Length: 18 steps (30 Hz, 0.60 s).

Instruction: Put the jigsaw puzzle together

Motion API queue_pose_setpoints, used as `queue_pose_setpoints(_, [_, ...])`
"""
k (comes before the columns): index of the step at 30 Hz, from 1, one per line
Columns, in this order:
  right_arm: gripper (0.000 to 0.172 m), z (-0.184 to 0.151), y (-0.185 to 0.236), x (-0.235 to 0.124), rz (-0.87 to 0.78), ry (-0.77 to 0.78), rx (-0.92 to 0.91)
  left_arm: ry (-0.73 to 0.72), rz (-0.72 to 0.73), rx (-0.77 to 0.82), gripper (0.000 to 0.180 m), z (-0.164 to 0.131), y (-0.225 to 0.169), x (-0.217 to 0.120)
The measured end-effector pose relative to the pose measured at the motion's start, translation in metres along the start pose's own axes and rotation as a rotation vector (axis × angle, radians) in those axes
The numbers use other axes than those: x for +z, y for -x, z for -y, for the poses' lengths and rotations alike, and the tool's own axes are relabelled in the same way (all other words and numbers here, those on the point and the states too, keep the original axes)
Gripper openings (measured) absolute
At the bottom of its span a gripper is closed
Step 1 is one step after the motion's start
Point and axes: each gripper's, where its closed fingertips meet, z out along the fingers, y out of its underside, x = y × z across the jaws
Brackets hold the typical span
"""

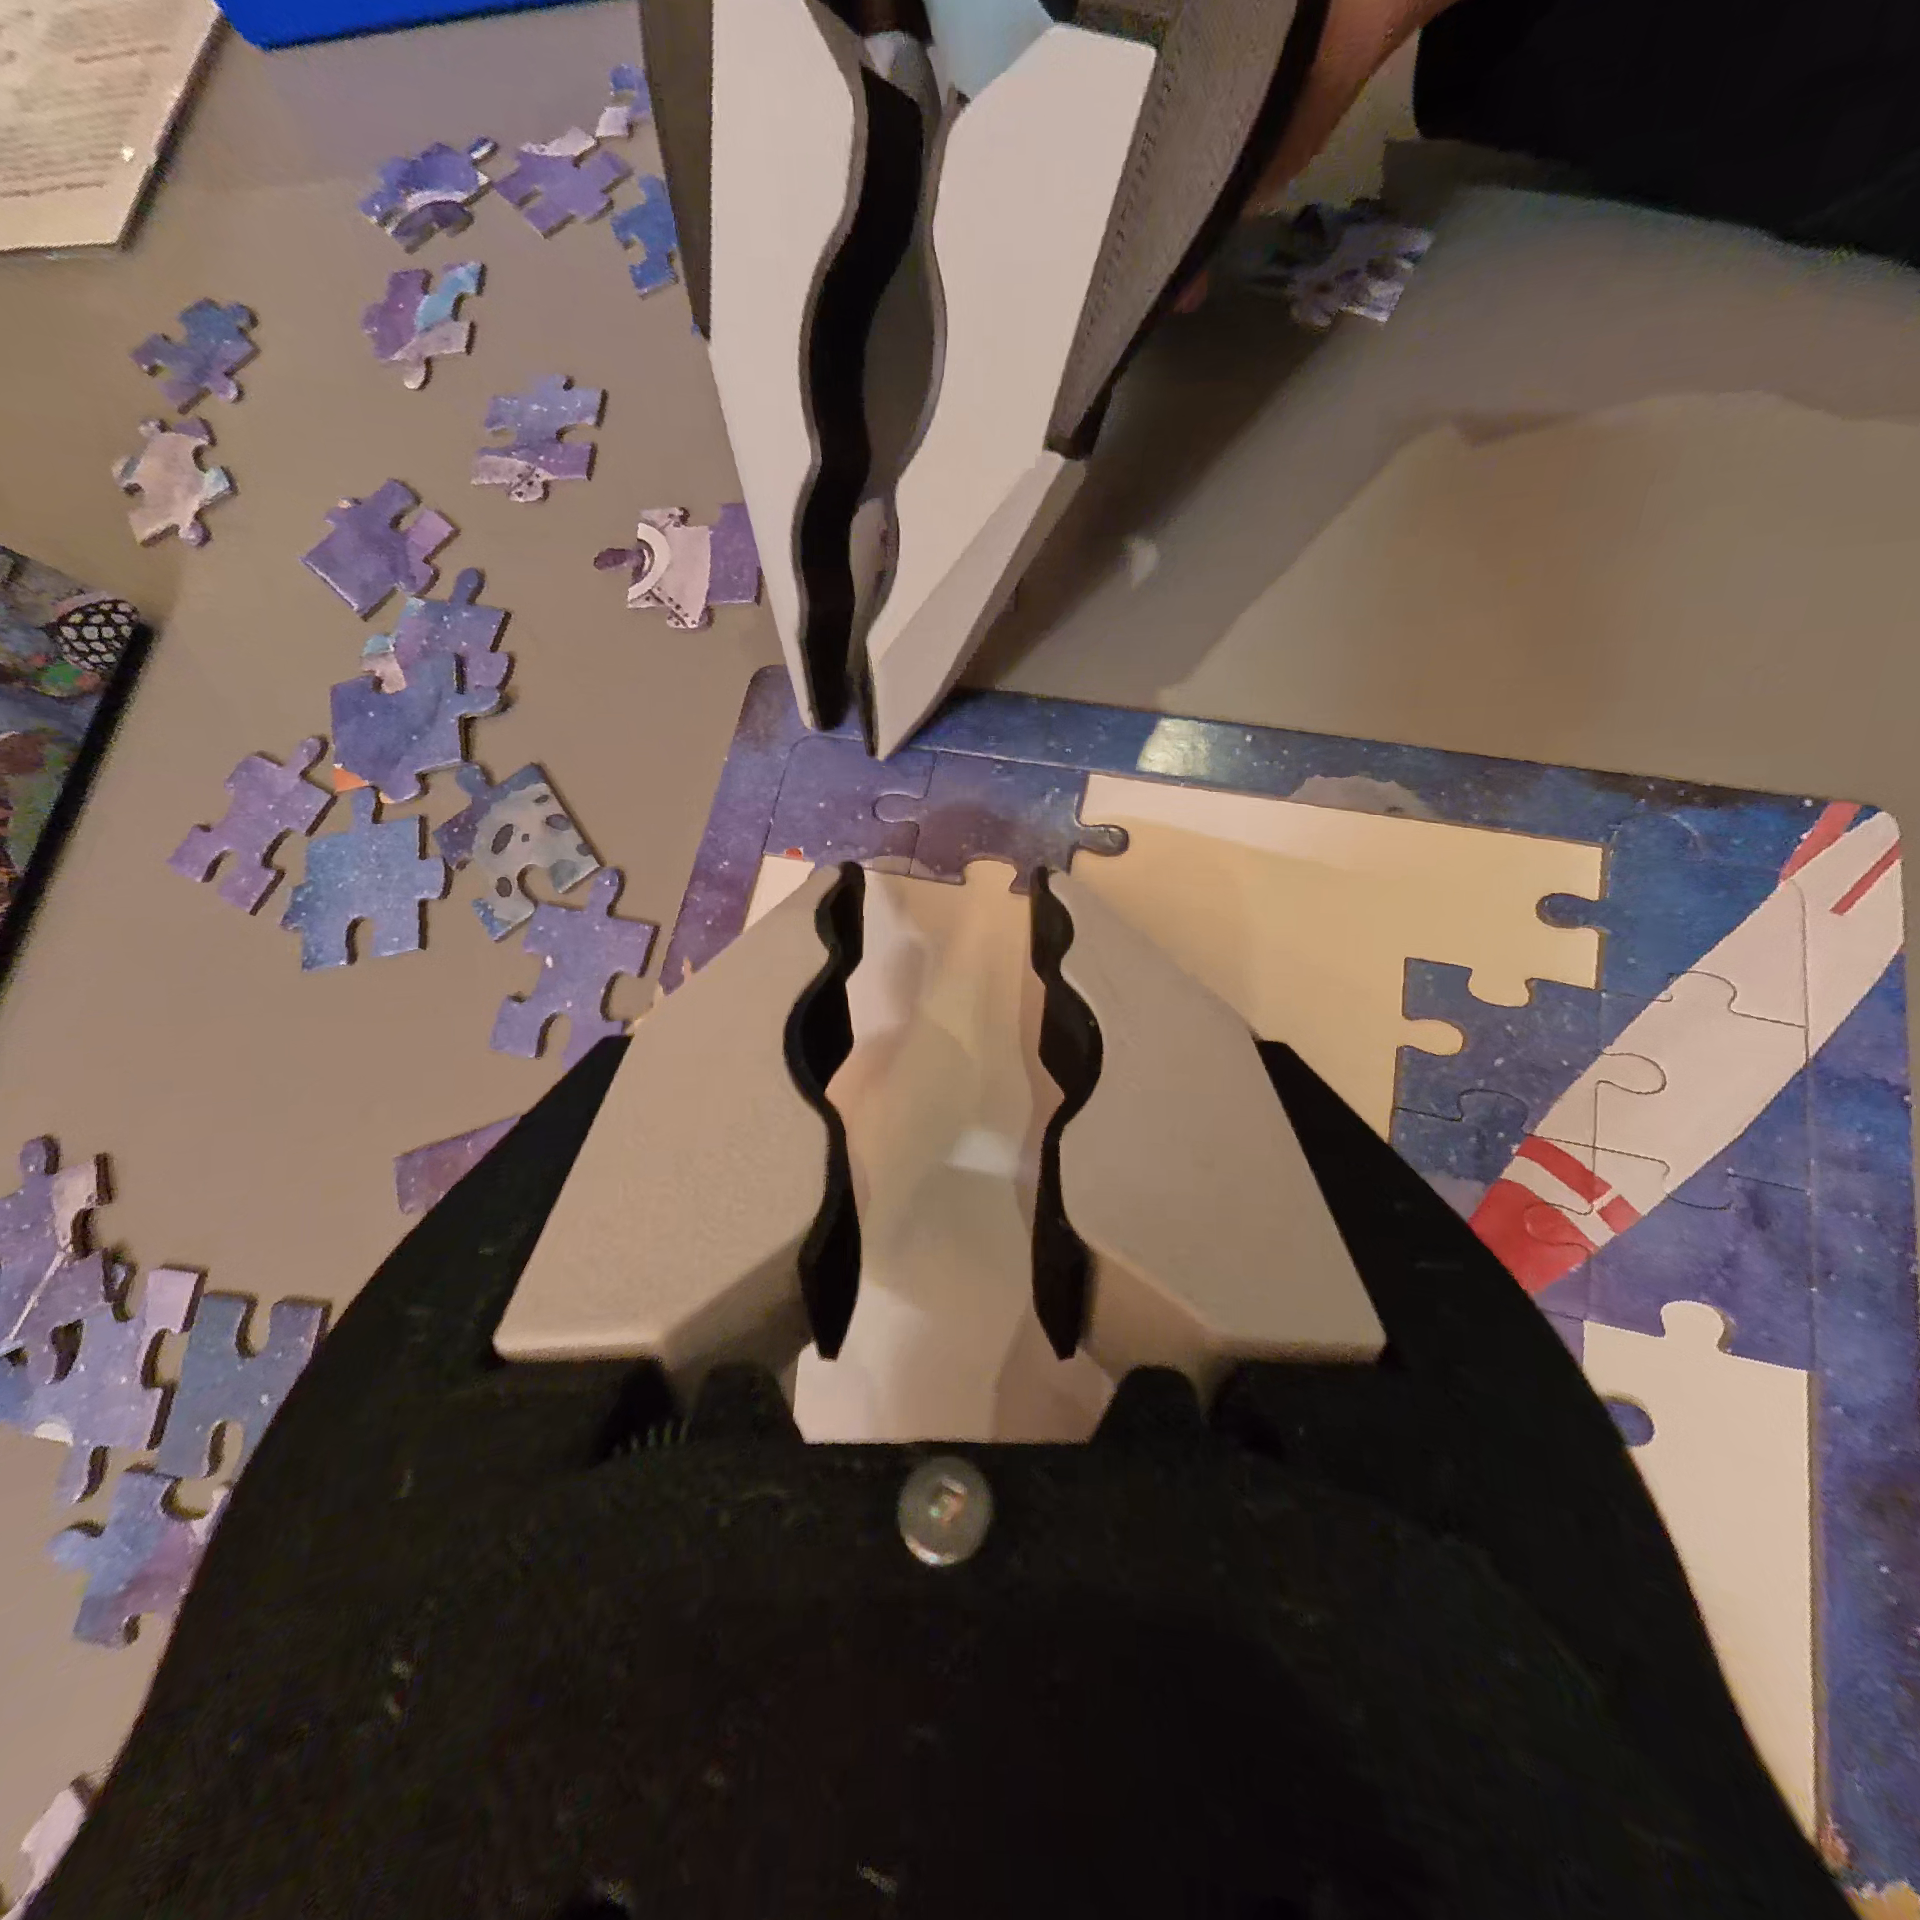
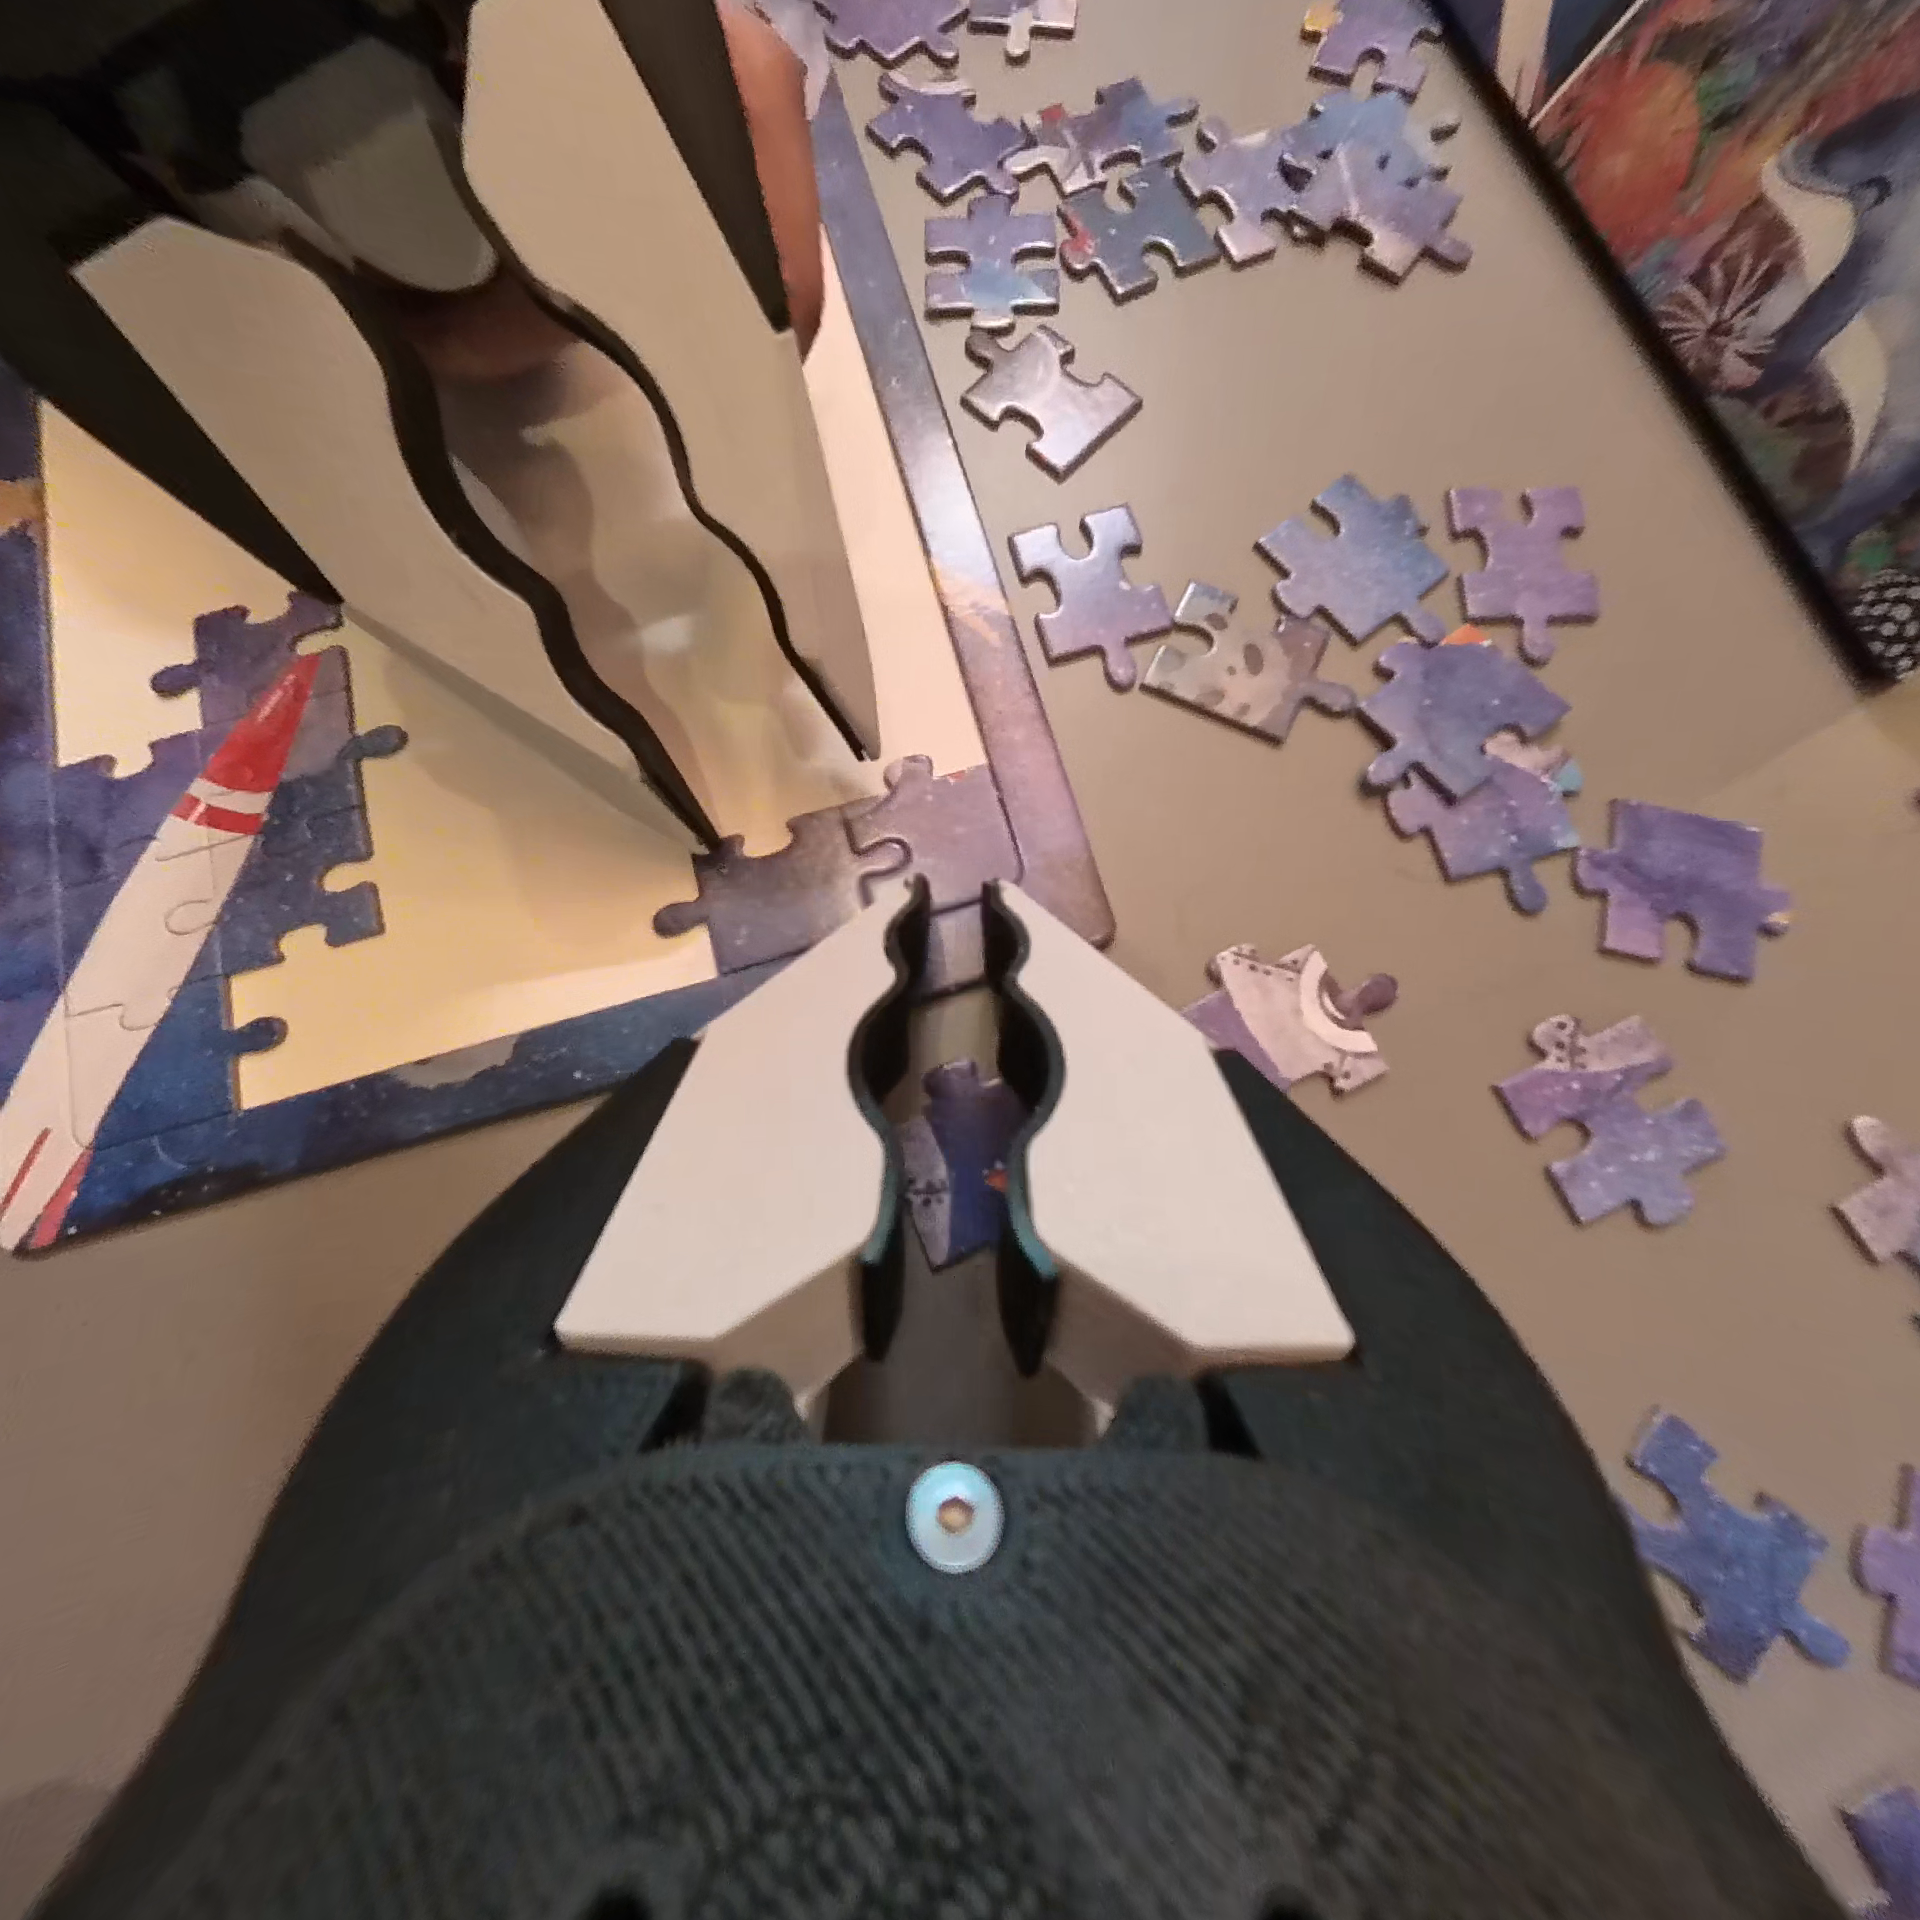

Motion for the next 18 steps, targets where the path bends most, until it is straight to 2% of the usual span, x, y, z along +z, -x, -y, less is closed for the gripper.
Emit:
queue_pose_setpoints(11, [0.007, 0.007, -0.006, -0.004, -0.03, -0.044, 0.014, -0.013, -0.099, -0.042, 0.038, 0.004, -0.013, -0.008])
queue_pose_setpoints(18, [0.007, 0.005, -0.016, -0.005, -0.097, -0.027, 0.004, 0.036, -0.071, -0.059, 0.039, -0.004, -0.009, -0.001])
